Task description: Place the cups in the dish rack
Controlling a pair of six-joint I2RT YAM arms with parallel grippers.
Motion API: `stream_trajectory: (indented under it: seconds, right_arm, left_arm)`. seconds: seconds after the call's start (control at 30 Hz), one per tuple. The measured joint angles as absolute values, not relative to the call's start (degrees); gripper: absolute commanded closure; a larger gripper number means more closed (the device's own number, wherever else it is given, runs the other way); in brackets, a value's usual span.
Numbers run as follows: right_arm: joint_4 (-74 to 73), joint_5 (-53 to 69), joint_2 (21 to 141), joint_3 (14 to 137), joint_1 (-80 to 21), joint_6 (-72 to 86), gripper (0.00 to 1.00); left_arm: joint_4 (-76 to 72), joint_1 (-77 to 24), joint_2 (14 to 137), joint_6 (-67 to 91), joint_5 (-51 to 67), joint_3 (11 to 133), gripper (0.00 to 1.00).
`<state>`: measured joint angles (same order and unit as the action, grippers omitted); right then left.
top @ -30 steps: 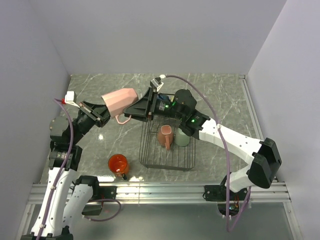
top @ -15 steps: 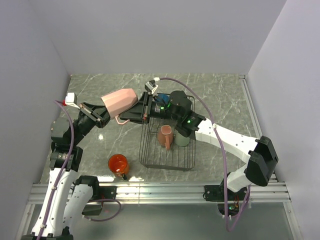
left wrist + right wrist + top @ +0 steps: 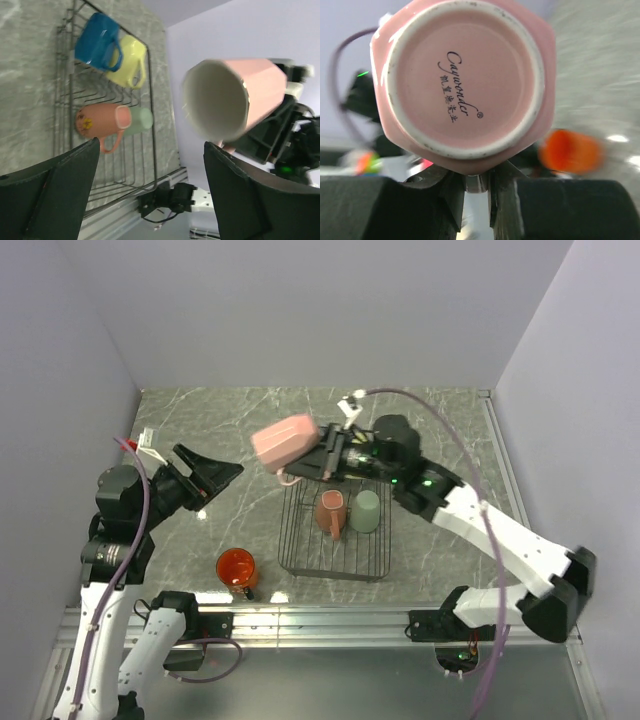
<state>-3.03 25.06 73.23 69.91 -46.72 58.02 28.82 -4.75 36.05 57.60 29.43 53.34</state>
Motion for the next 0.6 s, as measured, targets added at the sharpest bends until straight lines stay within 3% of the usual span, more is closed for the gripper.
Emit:
stream_trajectory:
  seconds: [0.33,0.6]
  right_arm:
    - [-31.18,6.44,57.82,62.22,-46.89,32.05,1.0]
    - [-41.85,-6.66,61.84,57.98,-58.92,25.58,1.0]
  left_arm:
    - [40.73,-4.8,32.88,50.63,24.32,53.82,0.07]
    - [42.54,-4.82,35.66,49.1,22.04,55.27,0.08]
